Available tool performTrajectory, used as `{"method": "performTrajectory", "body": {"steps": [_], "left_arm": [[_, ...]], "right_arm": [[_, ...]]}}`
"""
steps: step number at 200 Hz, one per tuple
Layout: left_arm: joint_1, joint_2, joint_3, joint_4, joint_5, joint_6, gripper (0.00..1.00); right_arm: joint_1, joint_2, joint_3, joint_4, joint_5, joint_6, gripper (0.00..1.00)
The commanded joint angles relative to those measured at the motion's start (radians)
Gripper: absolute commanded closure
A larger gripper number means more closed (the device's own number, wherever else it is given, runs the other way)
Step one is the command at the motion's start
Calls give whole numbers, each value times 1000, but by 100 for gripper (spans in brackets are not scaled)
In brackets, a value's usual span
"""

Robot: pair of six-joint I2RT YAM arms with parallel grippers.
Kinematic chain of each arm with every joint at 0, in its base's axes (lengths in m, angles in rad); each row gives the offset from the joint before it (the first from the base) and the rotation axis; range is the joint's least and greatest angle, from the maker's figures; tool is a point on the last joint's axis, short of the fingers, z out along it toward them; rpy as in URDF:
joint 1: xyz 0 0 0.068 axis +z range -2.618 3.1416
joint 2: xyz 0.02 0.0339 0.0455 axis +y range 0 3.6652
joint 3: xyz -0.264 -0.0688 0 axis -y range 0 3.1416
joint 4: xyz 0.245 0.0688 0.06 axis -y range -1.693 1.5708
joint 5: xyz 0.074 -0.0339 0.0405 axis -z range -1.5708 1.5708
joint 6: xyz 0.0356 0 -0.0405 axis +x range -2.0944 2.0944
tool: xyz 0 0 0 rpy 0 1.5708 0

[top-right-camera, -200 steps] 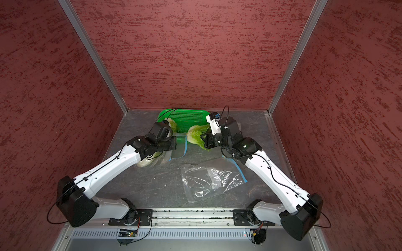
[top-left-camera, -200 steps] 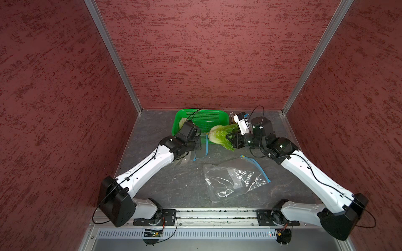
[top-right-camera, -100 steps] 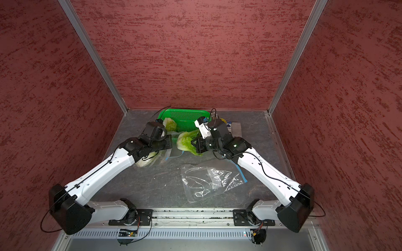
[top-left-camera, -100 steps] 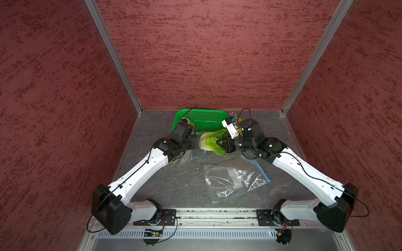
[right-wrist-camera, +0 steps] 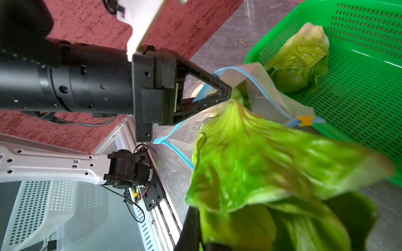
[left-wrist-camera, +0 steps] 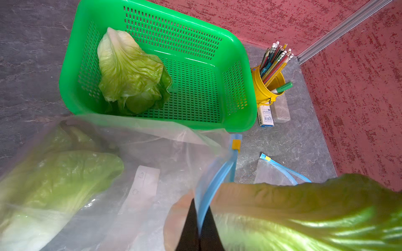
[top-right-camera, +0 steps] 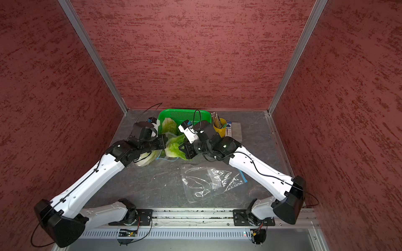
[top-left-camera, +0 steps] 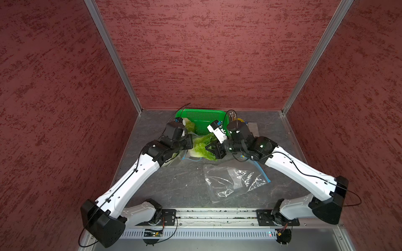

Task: Put the chinese cabbages into a zipper bag and zip it
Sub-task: Place the Chinese cabbage in the zipper food storage bag.

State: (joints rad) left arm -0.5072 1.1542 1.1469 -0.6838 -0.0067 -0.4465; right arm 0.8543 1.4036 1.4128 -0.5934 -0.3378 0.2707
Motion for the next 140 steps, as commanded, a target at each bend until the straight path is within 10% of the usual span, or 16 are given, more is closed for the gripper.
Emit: {"method": "performTrajectory", "body": {"steps": [1,140], "left_arm": [[19,-35,-13,-1,53,28,100],[52,-108,-4,-16,131,43,100]], "right_arm": [[6,25,16,37,-11,-45,100],[23,186,101,37,-124,-129,100]]}}
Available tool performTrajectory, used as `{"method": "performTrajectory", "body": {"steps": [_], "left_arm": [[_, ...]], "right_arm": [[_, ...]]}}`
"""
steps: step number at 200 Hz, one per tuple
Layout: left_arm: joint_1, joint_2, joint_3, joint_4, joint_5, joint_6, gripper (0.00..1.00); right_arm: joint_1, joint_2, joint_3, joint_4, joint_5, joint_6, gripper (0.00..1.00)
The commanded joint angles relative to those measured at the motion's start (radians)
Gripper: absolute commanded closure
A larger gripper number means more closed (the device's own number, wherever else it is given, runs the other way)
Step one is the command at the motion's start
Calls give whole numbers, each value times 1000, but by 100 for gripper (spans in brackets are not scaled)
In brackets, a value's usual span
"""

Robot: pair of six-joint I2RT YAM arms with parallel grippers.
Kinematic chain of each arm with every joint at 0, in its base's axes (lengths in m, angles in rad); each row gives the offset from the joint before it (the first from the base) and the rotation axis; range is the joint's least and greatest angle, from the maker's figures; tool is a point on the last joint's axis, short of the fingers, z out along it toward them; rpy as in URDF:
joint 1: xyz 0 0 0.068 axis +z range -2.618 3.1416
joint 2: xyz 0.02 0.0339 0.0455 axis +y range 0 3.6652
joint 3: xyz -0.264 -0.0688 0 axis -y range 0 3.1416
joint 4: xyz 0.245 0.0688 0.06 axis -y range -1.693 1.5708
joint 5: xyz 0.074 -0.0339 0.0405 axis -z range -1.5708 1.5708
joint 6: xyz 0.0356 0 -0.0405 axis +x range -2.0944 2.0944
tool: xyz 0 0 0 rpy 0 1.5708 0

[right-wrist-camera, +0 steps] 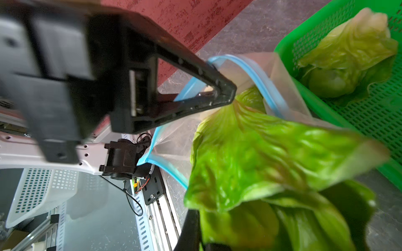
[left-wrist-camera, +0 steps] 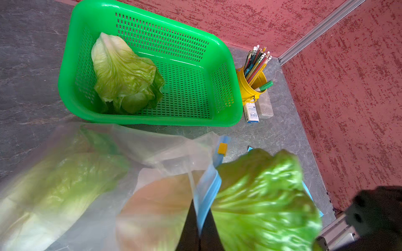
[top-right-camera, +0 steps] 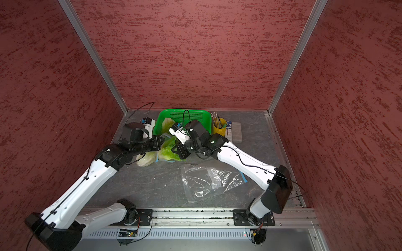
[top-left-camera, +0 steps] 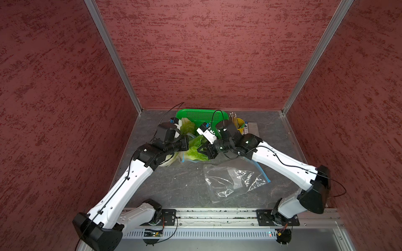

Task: Put the chinese cabbages into a zipper bag and zip it
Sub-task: Place the Chinese cabbage in the zipper food storage bag.

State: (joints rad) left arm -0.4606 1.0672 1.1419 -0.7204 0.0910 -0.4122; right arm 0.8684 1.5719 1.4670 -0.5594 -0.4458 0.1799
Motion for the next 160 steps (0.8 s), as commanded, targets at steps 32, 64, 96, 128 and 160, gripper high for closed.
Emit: {"method": "performTrajectory", "body": {"steps": [32,64,96,128,160], "left_arm": [[5,-23,-7,39,34,-9,100],[8,-34,-12,46,26,-19,100],[13,-38,-37,68,27,-39,100],[22,-48,-37,69,22,-43,100],[41,-62,-48,81,32,-59,100]], "right_arm": [[9,15,45,114,-32,9,100],[11,91,61,97,-38,9,100],[11,108,64,165,-67,33,96],[9,116,50,180,-48,41,88],[9,108,50,191,-30,53,76]]}}
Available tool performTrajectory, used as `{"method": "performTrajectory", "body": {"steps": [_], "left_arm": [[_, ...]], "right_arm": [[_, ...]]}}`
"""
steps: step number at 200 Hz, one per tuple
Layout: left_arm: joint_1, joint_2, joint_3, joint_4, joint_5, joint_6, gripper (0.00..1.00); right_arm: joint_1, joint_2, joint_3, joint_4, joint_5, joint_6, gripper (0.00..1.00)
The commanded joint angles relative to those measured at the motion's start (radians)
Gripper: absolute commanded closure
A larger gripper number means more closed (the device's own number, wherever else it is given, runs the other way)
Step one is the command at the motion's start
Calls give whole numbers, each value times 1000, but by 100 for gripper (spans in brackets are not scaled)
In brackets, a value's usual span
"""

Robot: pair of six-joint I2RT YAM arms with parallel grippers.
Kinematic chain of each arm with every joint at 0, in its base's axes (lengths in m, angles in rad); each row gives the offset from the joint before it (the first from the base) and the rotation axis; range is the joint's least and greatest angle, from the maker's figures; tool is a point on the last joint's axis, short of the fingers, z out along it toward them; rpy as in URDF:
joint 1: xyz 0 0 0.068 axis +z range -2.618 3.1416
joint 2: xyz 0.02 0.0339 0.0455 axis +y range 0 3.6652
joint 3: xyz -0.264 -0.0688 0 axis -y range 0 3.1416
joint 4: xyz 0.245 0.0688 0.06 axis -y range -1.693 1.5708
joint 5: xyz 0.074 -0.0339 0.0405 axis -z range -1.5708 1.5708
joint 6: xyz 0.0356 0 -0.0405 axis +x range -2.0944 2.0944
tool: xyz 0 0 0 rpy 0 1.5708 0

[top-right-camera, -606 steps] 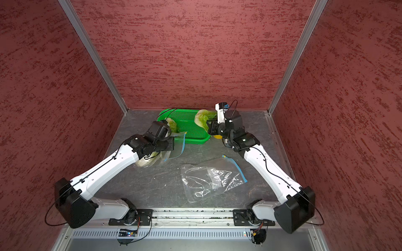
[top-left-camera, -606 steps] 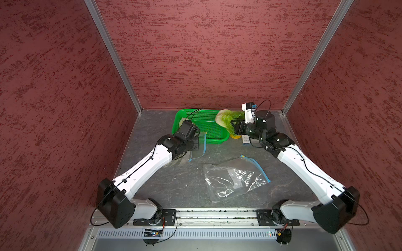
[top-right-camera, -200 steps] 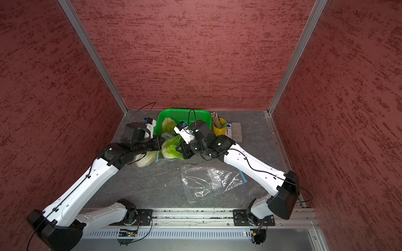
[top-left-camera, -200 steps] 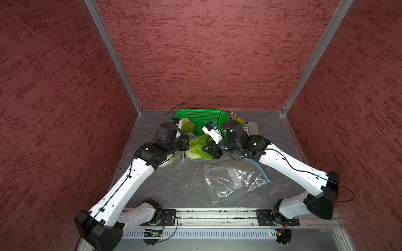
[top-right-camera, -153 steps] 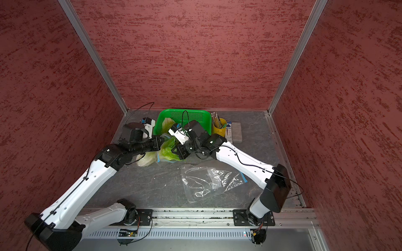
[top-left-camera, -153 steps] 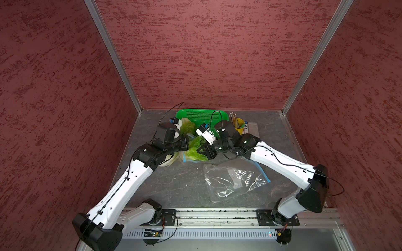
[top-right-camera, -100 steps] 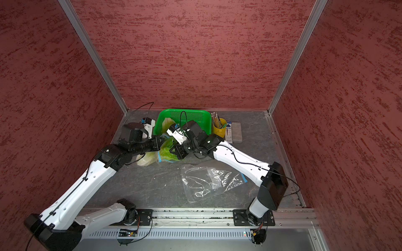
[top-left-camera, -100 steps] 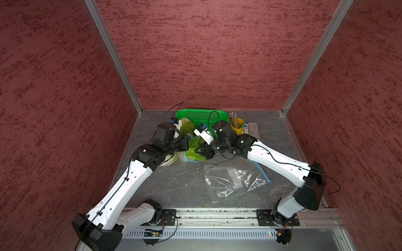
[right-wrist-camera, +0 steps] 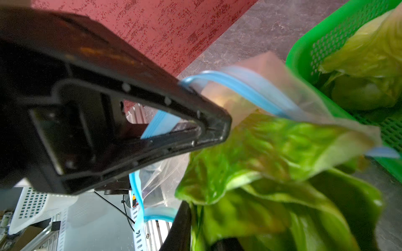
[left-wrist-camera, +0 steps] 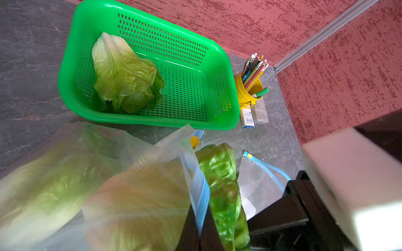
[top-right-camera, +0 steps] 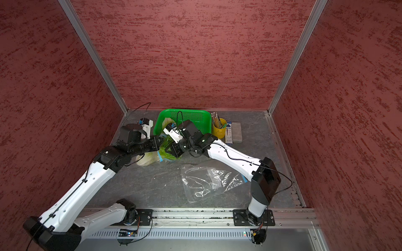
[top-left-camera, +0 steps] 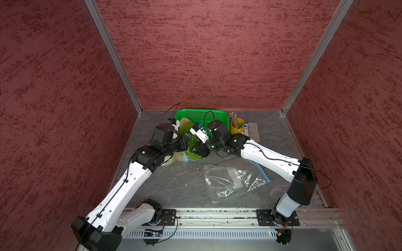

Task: Put the chinese cabbages into a zipper bag and zip it
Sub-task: Place the Chinese cabbage in the zipper food storage bag.

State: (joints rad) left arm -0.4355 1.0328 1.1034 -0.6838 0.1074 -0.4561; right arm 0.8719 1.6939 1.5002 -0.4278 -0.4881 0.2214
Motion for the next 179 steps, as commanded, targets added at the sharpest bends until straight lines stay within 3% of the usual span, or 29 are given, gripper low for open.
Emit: {"method": "performTrajectory", "body": {"steps": [1,82,121,162,179], "left_arm": [[16,-29,-10,44,15,-16,100],[82,-81,-53,54,29,-59,100],[107,-91,-64,62,34,-78,100],[125,-100,-60,63,28,-85,100],[132,-100,-62,66,31,-87,100]], "right_arm": [[6,-14,17,60,13,12,76],[-4,-80,-22,122,61,67,52],[-13,-153,-53,131,123,101,49],[-28,-198,-98,18,316,214,44],[-28,-180,-130,11,298,257,44]]}}
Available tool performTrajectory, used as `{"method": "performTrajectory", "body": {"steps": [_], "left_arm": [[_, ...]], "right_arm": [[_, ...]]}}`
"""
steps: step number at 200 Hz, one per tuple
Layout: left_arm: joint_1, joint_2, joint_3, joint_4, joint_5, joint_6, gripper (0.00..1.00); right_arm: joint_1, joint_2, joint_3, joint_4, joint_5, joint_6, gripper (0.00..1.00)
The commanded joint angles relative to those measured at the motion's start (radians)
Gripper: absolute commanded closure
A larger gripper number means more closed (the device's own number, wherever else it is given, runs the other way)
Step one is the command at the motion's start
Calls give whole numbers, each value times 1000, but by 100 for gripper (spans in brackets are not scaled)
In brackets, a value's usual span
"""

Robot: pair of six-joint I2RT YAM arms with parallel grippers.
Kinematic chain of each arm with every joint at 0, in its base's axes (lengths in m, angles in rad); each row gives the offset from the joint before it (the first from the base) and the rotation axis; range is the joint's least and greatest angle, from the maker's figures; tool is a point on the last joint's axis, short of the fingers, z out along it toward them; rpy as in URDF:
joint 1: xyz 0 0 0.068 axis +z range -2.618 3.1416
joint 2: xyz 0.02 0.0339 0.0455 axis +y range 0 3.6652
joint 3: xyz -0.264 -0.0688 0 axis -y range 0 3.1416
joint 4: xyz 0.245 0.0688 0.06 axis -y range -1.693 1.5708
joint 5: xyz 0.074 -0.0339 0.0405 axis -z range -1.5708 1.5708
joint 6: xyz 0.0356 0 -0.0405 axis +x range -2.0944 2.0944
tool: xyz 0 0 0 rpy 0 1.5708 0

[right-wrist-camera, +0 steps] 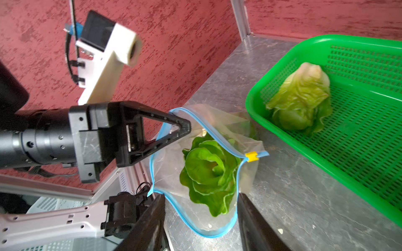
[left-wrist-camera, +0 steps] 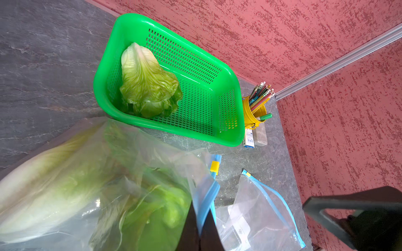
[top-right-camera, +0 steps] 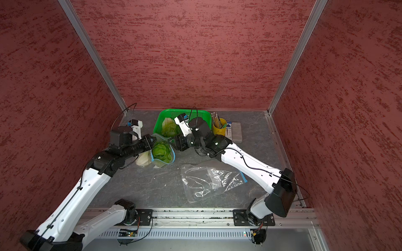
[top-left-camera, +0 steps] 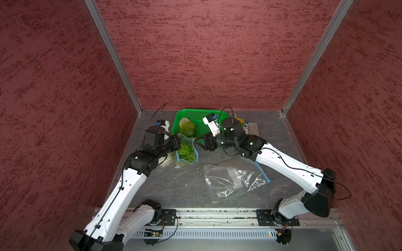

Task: Put the chinese cabbages into a zipper bag and zip it
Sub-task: Place the Chinese cabbage in the zipper food storage bag, then adjust the zipper food storage bag at the center of the board.

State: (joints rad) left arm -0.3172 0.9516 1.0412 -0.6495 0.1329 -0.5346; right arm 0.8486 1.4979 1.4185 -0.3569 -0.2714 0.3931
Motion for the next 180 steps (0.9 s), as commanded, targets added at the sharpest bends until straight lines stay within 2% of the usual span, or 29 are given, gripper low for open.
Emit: {"method": "performTrajectory", "body": {"steps": [1,34,104,143,180], "left_arm": [[13,-18,0,33,5,-9,100],[18,-20,-8,43,5,-21,100],[27,-23,-21,42,3,-20,100],[29,-26,-34,55,14,-26,100],[32,-36,-36,48,6,-24,100]], "right_arm": [[-5,18,-51,-58,78,88,44],[-3,57,-112,71,-36,190,48],[13,125,-209,217,-138,268,65],[27,152,-213,237,-141,274,74],[27,169,-209,248,-151,269,88]]}}
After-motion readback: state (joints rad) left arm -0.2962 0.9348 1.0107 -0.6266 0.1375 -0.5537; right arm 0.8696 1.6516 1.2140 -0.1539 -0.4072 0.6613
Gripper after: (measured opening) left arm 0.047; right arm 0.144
